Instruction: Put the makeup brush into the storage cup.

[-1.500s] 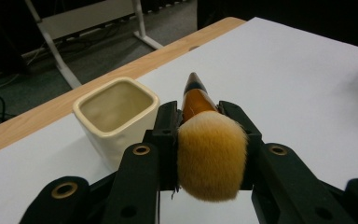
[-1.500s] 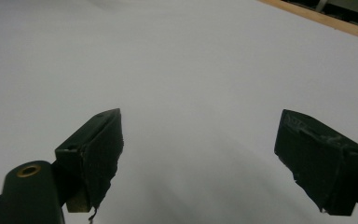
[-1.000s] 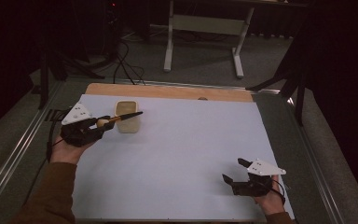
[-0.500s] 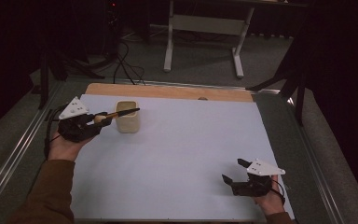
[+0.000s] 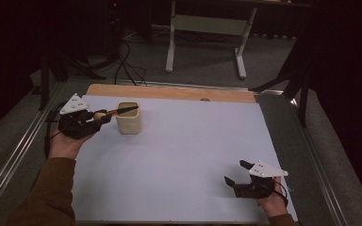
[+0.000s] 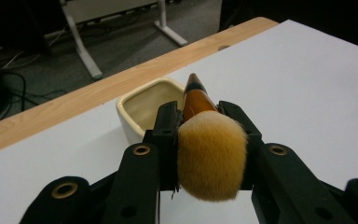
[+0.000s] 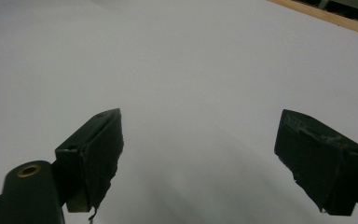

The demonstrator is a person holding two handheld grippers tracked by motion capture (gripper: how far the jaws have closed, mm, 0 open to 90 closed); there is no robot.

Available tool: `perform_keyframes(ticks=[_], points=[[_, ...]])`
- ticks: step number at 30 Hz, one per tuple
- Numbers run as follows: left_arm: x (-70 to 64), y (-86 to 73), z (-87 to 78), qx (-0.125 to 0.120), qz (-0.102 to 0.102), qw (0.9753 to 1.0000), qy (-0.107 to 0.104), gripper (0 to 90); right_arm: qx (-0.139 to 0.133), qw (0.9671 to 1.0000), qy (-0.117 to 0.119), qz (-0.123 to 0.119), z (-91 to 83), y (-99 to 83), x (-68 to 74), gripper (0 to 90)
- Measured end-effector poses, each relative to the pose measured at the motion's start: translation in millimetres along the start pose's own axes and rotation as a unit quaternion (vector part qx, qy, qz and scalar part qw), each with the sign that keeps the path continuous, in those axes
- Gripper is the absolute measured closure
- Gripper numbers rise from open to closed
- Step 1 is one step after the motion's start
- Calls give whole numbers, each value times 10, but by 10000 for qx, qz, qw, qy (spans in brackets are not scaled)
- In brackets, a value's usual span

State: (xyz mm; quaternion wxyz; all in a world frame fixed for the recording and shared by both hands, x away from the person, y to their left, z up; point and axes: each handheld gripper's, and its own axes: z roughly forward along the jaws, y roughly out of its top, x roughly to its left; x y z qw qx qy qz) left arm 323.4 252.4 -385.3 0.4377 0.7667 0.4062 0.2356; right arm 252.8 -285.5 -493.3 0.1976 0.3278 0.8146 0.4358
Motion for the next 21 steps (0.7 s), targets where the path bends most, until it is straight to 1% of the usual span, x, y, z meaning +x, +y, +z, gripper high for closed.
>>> perform_keyframes(ticks=[4,14,21], points=[[17,11,16,74,-49,9999,62,706,16,10000,14,-5,5,0,7,149],[49,36,44,155,-184,9995,191,706,28,10000,14,0,7,-3,6,149],[62,61,68,222,-219,9992,269,706,28,10000,19,9,8,-4,5,149]])
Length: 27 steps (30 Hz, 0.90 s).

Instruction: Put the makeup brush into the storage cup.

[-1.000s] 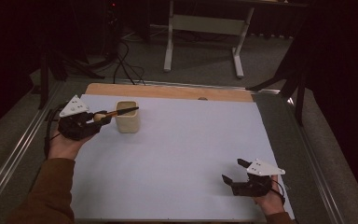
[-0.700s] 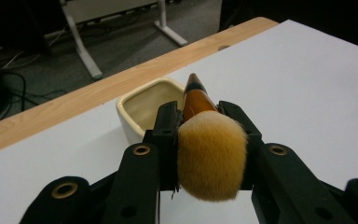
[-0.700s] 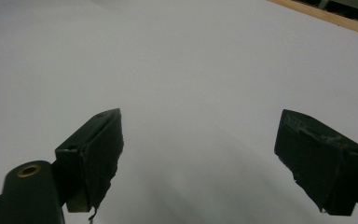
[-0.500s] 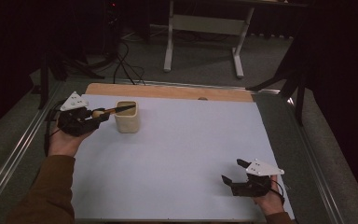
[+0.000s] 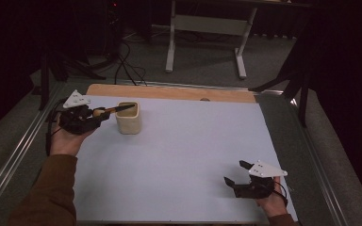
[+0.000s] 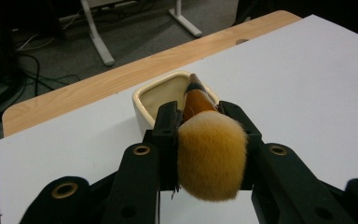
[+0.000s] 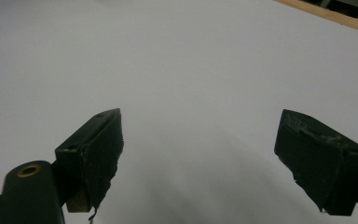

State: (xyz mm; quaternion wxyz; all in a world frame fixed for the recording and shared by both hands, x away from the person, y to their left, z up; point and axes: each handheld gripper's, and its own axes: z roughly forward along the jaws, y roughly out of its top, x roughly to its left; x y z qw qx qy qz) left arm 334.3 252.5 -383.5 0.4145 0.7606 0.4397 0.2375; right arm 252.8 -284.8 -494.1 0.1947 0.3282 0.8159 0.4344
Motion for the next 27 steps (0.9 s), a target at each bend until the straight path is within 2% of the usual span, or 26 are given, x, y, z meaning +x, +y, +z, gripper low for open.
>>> perform_keyframes(ticks=[27], points=[[44,99,118,270,-134,9994,138,706,21,10000,12,-22,6,-3,2,149]])
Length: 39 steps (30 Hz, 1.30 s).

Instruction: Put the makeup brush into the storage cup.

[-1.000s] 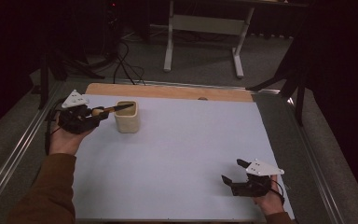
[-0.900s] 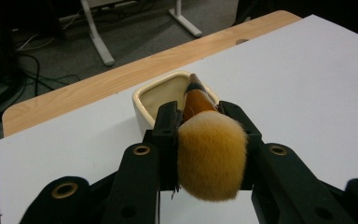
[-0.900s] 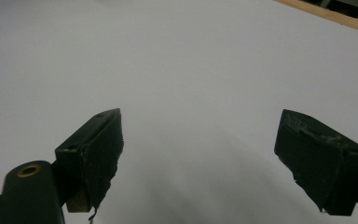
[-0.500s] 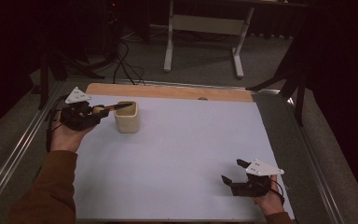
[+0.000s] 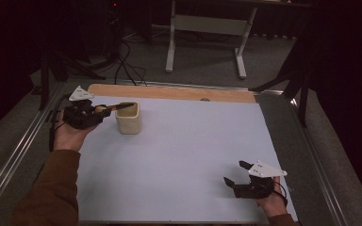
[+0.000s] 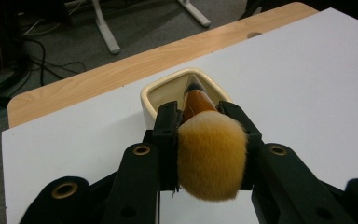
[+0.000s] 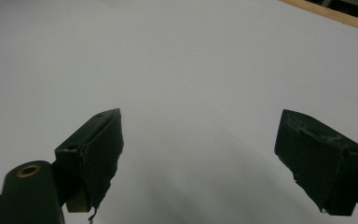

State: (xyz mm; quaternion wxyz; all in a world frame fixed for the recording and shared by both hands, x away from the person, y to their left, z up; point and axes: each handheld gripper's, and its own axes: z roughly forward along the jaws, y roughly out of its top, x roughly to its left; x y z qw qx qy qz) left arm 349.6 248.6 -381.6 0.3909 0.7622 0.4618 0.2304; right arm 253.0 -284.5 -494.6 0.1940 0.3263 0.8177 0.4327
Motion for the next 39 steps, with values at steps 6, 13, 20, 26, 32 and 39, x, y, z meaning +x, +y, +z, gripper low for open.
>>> perform_keyframes(ticks=[6,13,20,26,32,39], points=[[8,11,13,64,-17,10000,35,706,3,10000,3,-6,2,1,-1,149],[17,29,27,117,-27,9999,83,706,6,10000,11,-15,10,5,1,149],[24,31,43,143,-58,9998,108,706,8,10000,17,-16,10,6,-3,149],[20,35,71,181,-77,9997,117,706,2,10000,21,-3,7,7,-8,149],[14,43,110,256,-73,9996,128,706,-6,10000,3,12,2,6,-15,149],[11,47,141,304,-100,9994,132,706,-7,10000,2,15,0,5,-16,149]])
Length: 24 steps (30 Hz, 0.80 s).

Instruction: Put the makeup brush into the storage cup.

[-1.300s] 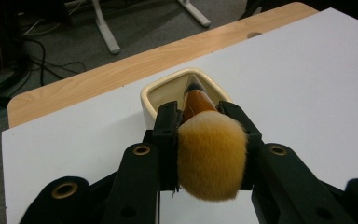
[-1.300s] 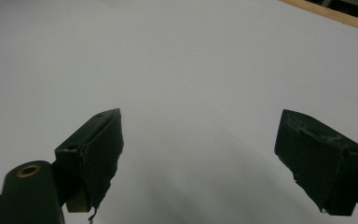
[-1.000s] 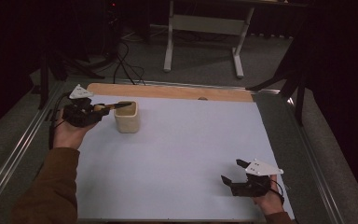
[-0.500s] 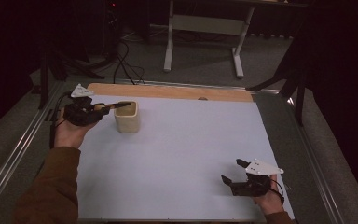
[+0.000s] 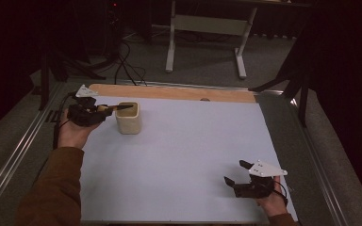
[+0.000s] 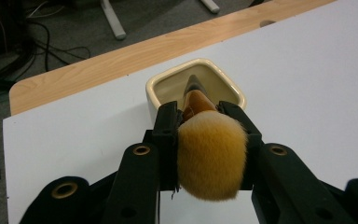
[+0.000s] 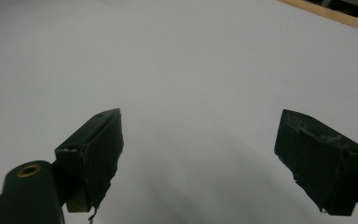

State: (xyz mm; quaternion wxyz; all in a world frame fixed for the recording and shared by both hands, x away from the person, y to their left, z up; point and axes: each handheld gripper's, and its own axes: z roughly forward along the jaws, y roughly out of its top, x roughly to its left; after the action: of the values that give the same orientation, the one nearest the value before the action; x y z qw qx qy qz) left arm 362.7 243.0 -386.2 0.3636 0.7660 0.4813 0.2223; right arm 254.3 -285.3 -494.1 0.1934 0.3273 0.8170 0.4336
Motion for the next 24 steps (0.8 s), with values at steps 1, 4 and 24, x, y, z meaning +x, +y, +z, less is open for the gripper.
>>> perform_keyframes(ticks=[1,4,24], points=[[-3,1,6,-1,-10,10000,0,706,-1,10000,0,0,0,0,-1,149],[-9,4,23,28,-11,10000,-2,705,-3,10000,-5,-8,-3,-1,-3,149],[-8,23,103,135,-61,9999,-1,705,22,10000,8,0,3,-4,-5,149]])
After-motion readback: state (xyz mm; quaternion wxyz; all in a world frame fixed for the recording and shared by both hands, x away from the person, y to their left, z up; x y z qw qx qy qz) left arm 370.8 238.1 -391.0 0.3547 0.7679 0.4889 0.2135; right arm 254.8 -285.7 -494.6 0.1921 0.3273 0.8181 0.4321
